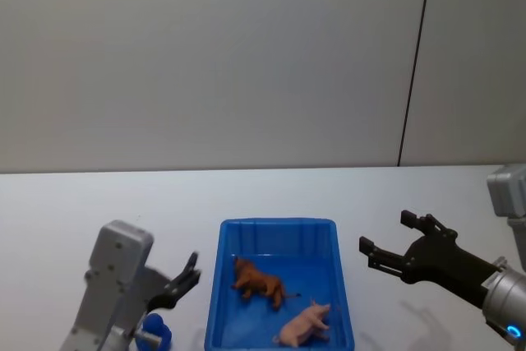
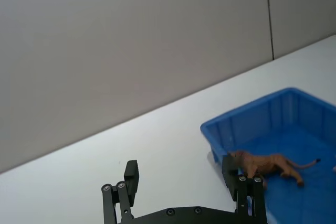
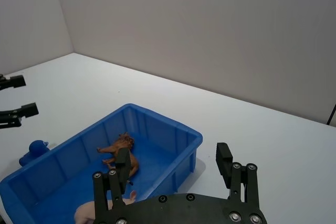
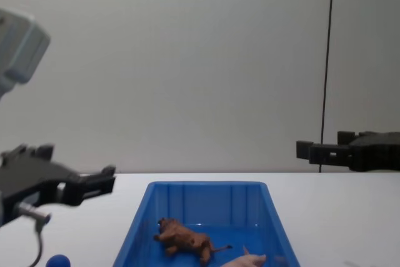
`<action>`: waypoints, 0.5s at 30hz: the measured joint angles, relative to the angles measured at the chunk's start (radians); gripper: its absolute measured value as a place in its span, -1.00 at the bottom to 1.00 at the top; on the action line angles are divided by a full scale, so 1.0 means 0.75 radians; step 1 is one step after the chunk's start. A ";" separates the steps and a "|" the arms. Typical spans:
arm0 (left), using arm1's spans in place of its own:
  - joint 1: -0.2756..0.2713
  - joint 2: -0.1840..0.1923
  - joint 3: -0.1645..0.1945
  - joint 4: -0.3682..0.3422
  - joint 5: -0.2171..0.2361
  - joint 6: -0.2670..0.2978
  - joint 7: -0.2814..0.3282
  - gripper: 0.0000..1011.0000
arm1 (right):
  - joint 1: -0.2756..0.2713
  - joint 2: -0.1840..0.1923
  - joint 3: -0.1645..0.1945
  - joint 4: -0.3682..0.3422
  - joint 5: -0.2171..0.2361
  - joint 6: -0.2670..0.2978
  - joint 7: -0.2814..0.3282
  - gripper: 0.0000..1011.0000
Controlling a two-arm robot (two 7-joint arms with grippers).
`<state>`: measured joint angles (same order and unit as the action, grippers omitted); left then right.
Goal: Pick up the two dolls from the table and place them into the box.
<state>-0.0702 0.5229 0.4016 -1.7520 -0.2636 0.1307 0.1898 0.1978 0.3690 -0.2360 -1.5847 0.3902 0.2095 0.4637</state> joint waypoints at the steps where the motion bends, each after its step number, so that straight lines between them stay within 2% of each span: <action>1: 0.008 0.005 -0.002 -0.002 -0.009 0.004 0.008 0.98 | -0.001 0.001 0.000 -0.001 0.000 -0.001 0.000 0.98; 8: 0.081 0.039 -0.014 0.001 -0.076 0.021 0.066 0.98 | -0.004 0.004 0.002 -0.005 0.002 -0.004 -0.001 0.98; 15: 0.118 0.049 -0.017 0.033 -0.117 0.025 0.057 0.98 | -0.006 0.006 0.003 -0.006 0.003 -0.006 -0.001 0.98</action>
<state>0.0181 0.5597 0.3889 -1.7272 -0.3514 0.1498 0.2328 0.1930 0.3735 -0.2339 -1.5893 0.3926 0.2053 0.4632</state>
